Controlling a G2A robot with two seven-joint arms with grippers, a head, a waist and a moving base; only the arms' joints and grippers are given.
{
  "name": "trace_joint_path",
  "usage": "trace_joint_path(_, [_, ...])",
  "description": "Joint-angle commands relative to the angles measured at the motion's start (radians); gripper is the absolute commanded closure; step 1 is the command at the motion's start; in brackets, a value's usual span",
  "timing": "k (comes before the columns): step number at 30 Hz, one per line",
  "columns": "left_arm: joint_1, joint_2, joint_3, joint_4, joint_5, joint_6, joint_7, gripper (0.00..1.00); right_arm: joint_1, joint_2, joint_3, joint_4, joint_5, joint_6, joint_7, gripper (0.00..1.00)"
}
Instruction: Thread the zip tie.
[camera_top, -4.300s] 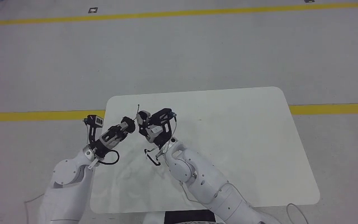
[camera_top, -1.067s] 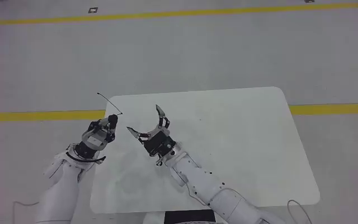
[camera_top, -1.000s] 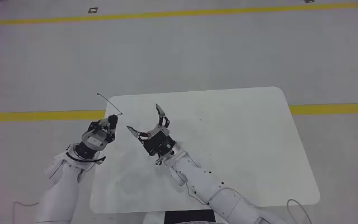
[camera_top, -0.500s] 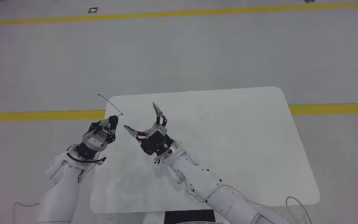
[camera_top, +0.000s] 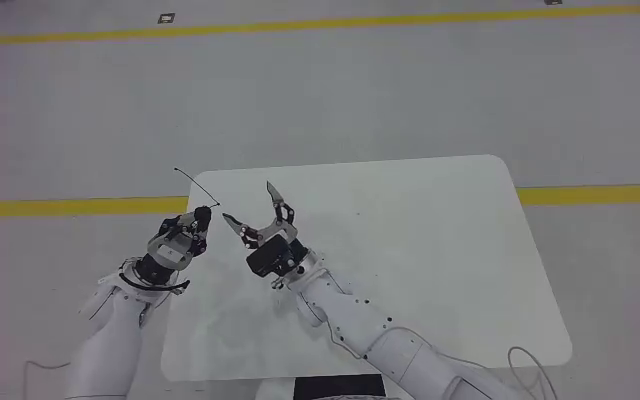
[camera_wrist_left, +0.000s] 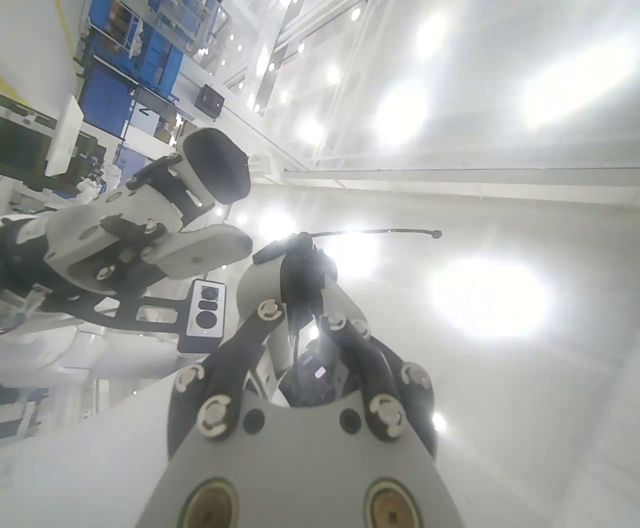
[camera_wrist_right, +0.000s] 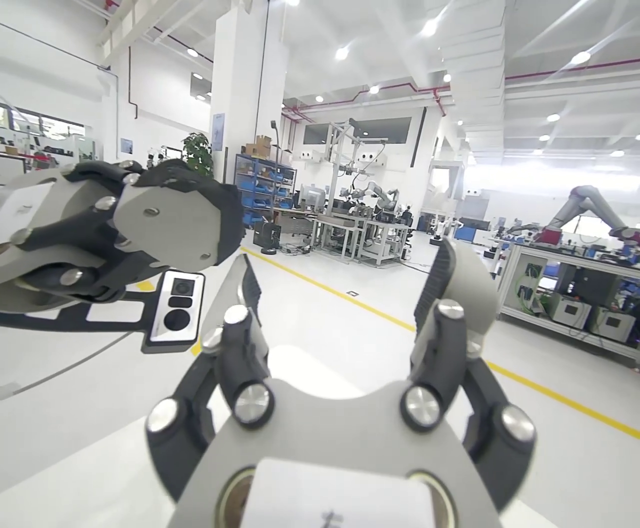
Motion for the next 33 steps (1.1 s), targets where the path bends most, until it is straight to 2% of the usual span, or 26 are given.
trace_joint_path(1, [0.0,0.0,0.0,0.0,0.0,0.0,0.0,1.0,0.003,-0.003,-0.002,0.003,0.0,-0.005,0.004,0.0])
trace_joint_path(12, [0.0,0.0,0.0,0.0,0.0,0.0,0.0,1.0,0.003,-0.004,-0.001,0.003,0.0,-0.005,0.01,0.0])
trace_joint_path(16, [0.0,0.0,0.0,0.0,0.0,0.0,0.0,1.0,0.007,0.005,-0.004,0.005,0.0,0.043,0.025,0.0])
trace_joint_path(22, [0.0,0.0,0.0,0.0,0.0,0.0,0.0,1.0,0.003,0.015,0.011,0.006,0.0,0.043,-0.003,0.0])
trace_joint_path(23, [0.0,0.0,0.0,0.0,0.0,0.0,0.0,1.0,0.003,0.016,0.011,0.006,0.0,0.043,-0.008,0.12])
trace_joint_path(24, [0.0,0.0,0.0,0.0,0.0,0.0,0.0,1.0,0.002,0.017,0.011,0.007,0.0,0.043,-0.013,0.29])
trace_joint_path(25, [0.0,0.0,0.0,0.0,0.0,0.0,0.0,1.0,0.003,0.018,0.009,0.009,0.0,0.043,-0.015,0.38])
trace_joint_path(26, [0.0,0.0,0.0,0.0,0.0,0.0,0.0,1.0,0.004,0.019,0.007,0.01,0.0,0.043,-0.017,0.52])
trace_joint_path(33, [0.0,0.0,0.0,0.0,0.0,0.0,0.0,1.0,0.012,0.019,-0.009,0.03,0.0,0.043,-0.017,0.6])
